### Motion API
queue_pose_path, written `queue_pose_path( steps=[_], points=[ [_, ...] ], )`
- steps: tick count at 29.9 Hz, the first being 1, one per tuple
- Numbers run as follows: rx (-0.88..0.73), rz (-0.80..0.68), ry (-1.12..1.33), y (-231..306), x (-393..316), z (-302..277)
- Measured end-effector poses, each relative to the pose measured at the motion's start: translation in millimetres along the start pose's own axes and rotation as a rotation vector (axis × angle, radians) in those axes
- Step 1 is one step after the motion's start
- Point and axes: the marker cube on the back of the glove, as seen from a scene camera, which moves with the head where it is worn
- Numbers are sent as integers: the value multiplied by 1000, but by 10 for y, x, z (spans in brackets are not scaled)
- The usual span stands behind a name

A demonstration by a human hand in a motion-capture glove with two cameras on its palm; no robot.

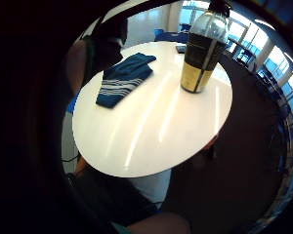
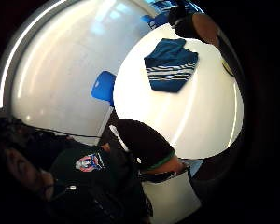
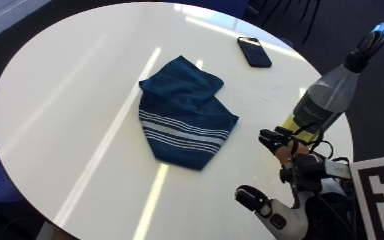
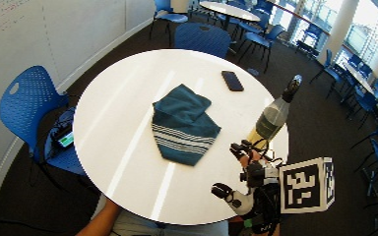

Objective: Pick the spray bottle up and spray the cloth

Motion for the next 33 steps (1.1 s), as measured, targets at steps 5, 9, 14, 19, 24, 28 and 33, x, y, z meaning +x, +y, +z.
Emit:
queue_pose_path(
  steps=[5,9,14,19,24,28,33],
  points=[
    [11,15,10,58,58,-54],
    [27,44,4,82,103,-75],
    [32,74,-8,68,123,-40],
    [8,53,-16,20,64,66],
    [9,46,-29,-32,28,128],
    [11,59,-36,-48,36,157],
    [27,69,-36,-83,48,158]
  ],
)
